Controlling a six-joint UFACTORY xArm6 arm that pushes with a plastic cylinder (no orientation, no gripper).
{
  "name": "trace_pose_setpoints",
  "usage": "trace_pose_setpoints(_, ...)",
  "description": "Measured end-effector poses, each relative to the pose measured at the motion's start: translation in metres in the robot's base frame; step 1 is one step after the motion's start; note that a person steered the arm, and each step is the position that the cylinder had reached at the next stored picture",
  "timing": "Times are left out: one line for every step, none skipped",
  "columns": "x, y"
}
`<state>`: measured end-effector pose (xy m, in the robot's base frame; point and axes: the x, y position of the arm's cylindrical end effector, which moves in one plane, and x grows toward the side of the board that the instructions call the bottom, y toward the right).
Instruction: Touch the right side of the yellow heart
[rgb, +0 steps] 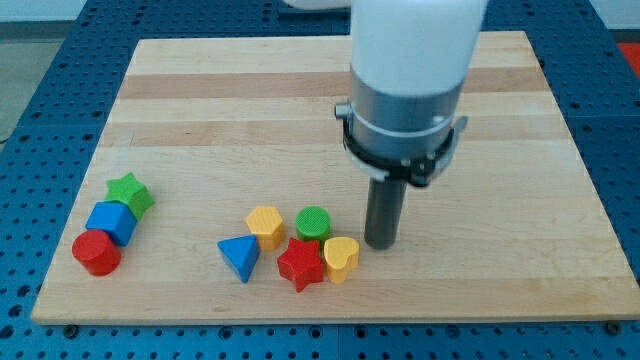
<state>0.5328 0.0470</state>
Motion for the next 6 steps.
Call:
trace_pose_setpoints(-0.008,0.019)
trace_pose_setpoints(0.042,0.083)
trace_pose_setpoints(0.083,0.066)
trace_pose_setpoints(0.058,0.035)
trace_pose_setpoints(0.031,0.012)
trace_pose_setpoints(0.052,0.051)
